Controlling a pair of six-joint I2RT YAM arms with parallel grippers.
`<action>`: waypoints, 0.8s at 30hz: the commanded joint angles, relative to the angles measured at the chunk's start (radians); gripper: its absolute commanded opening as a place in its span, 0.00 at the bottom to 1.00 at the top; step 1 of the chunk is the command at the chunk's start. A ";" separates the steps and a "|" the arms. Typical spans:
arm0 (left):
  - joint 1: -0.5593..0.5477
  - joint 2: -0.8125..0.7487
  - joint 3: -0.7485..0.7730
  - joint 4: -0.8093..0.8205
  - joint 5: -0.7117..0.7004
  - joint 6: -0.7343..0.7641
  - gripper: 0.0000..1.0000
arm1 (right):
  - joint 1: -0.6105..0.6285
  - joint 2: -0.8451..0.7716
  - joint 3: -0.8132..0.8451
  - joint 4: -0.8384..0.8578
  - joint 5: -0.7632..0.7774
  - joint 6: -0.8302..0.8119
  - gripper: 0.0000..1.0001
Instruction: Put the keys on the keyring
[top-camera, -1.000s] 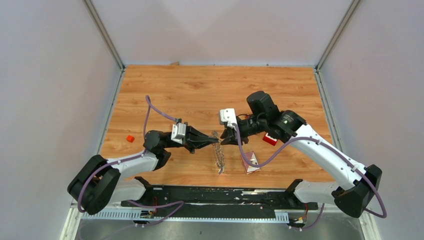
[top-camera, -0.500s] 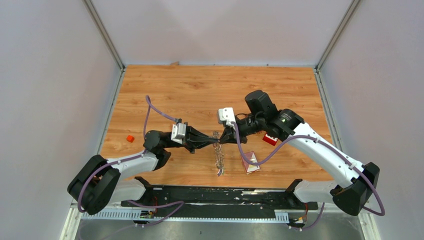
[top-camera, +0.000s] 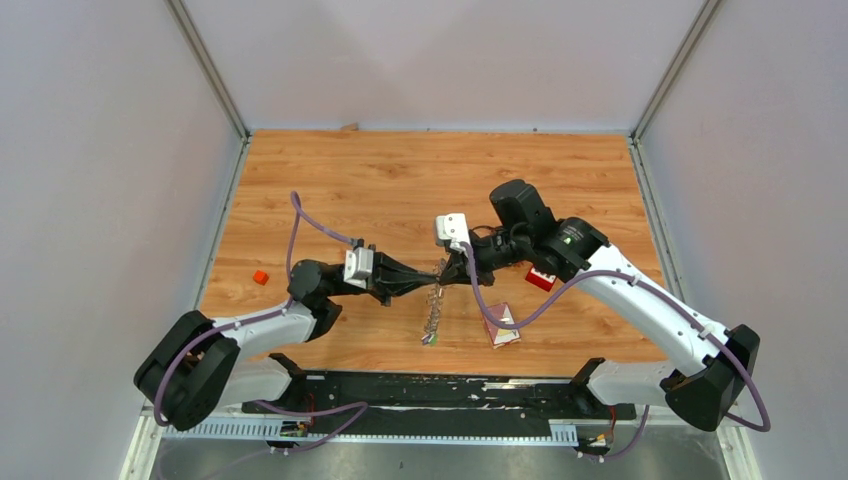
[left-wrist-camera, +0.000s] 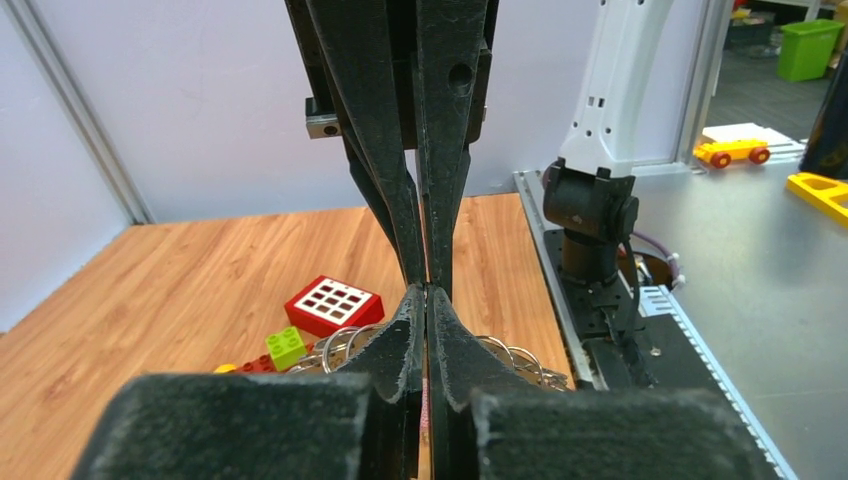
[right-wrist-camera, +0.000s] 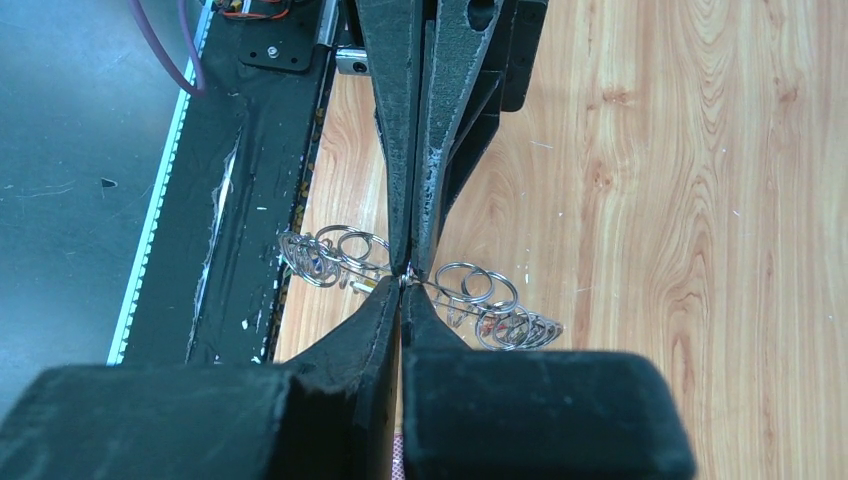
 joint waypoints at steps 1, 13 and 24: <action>0.002 -0.029 0.023 -0.062 -0.005 0.088 0.12 | 0.002 -0.031 0.049 0.023 0.024 0.018 0.00; 0.007 -0.020 0.081 -0.185 0.037 0.150 0.28 | 0.004 -0.049 0.044 0.011 0.047 0.028 0.00; 0.005 0.038 0.110 -0.131 0.058 0.072 0.00 | 0.006 -0.042 0.046 0.017 0.035 0.032 0.00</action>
